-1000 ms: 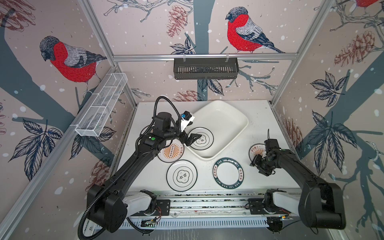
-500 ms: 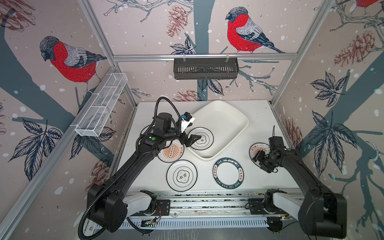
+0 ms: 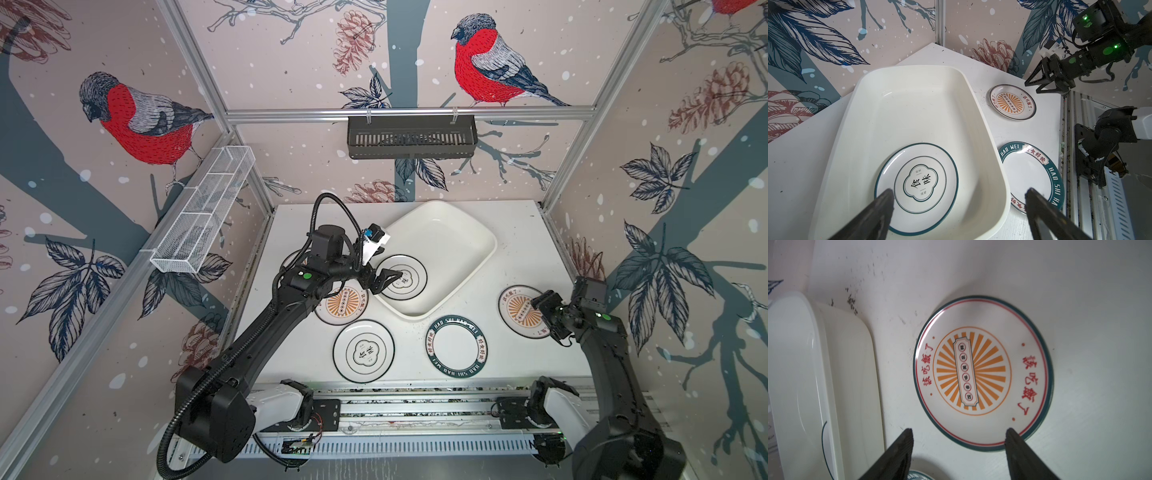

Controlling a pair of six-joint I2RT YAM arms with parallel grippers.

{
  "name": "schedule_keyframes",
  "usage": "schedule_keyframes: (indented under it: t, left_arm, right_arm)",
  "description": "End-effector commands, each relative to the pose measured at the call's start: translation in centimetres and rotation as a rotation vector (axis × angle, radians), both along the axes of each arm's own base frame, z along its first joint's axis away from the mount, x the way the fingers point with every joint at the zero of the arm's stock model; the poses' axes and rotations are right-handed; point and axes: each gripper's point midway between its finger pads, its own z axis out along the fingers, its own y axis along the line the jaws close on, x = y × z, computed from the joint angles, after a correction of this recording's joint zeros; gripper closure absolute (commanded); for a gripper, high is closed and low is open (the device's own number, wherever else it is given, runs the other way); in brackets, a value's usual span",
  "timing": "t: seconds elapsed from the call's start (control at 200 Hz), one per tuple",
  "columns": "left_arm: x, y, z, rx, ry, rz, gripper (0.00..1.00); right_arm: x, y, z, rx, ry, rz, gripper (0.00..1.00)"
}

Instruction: Place the plates into the plastic bin on the countertop

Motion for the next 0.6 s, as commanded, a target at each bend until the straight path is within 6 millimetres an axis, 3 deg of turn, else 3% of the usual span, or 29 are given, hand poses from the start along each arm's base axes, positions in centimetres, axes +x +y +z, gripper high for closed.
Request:
schedule_keyframes:
  t: [0.0, 0.13, 0.215, 0.435, 0.595]
  left_arm:
    - [0.1, -0.5, 0.6, -0.039, -0.004, -0.015, 0.03]
    - [-0.3, -1.0, 0.4, -0.045, 0.02, -0.054, 0.03]
    - [-0.2, -1.0, 0.4, -0.044, 0.009, -0.048, 0.03]
    - [-0.6, -1.0, 0.7, -0.055, -0.005, -0.058, 0.03]
    - [-0.5, -1.1, 0.6, -0.068, 0.007, -0.056, 0.03]
  right_arm:
    - [1.1, -2.1, 1.7, -0.053, -0.096, -0.051, 0.29]
    - [1.0, -3.4, 3.9, -0.016, -0.223, -0.144, 0.3]
    - [1.0, -3.8, 3.8, 0.024, -0.215, -0.147, 0.29]
    - [-1.1, -5.7, -0.6, 0.1, -0.115, -0.192, 0.3]
    - [-2.4, -5.6, -2.9, 0.219, -0.12, -0.214, 0.37]
